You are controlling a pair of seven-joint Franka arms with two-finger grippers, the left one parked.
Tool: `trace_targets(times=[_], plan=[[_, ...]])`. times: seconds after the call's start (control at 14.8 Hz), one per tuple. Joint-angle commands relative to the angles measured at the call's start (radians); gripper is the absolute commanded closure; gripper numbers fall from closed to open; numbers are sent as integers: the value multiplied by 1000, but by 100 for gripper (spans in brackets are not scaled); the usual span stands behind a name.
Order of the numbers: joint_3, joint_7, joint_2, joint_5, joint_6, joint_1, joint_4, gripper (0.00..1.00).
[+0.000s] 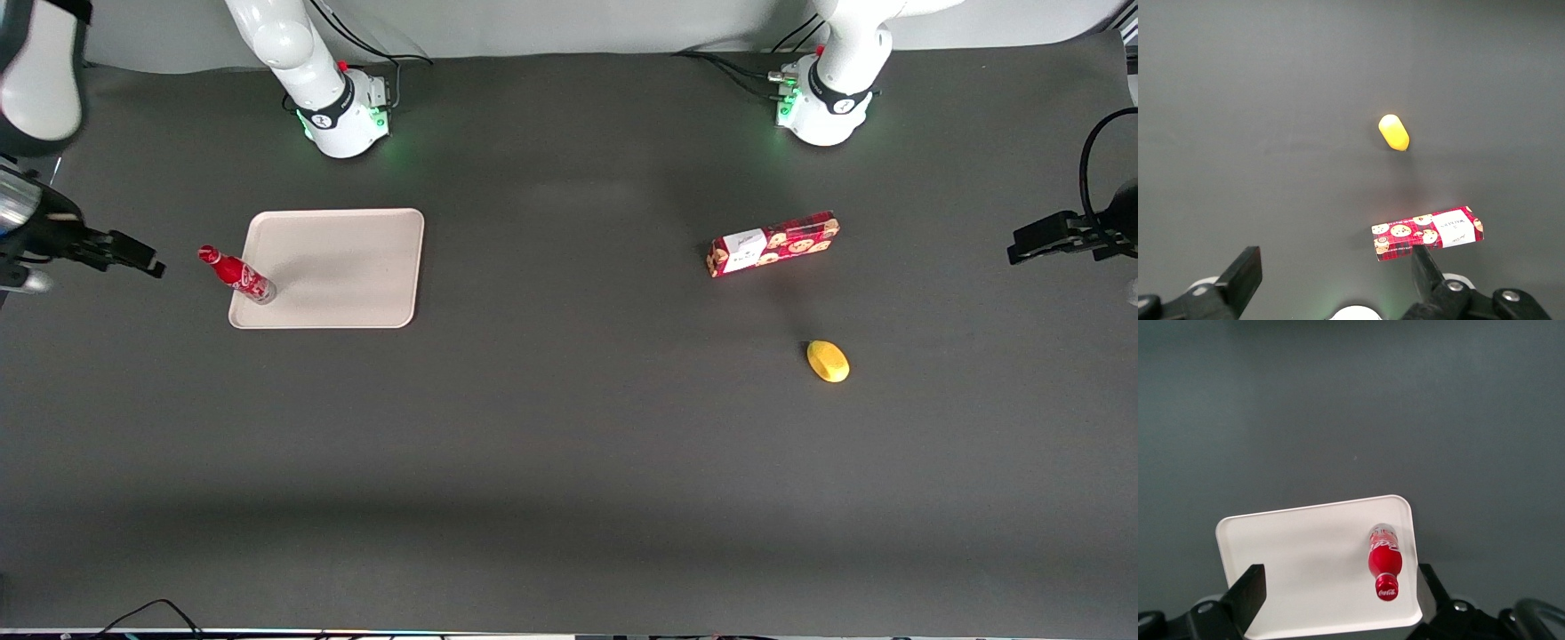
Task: Place coke bottle on tray
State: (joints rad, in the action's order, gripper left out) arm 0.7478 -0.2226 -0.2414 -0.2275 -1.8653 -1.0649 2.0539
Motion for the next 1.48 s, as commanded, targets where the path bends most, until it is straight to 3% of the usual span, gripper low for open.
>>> trace_targets(times=[0.0, 0.27, 0.4, 0.47, 0.54, 0.74, 0.88, 0.94, 1.15, 1.42], plan=[[54, 22, 20, 16, 109, 2, -184, 0], [153, 35, 20, 14, 152, 5, -282, 0], [119, 66, 71, 16, 176, 73, -323, 0], [-31, 109, 79, 19, 176, 253, -333, 0], [-147, 127, 83, 26, 176, 375, -333, 0], [-338, 163, 111, 106, 176, 595, -336, 0], [-505, 250, 155, 186, 176, 797, -359, 0], [-574, 306, 172, 189, 176, 875, -370, 0], [-685, 335, 204, 195, 170, 976, -408, 0], [-703, 339, 270, 194, 164, 984, -475, 0]])
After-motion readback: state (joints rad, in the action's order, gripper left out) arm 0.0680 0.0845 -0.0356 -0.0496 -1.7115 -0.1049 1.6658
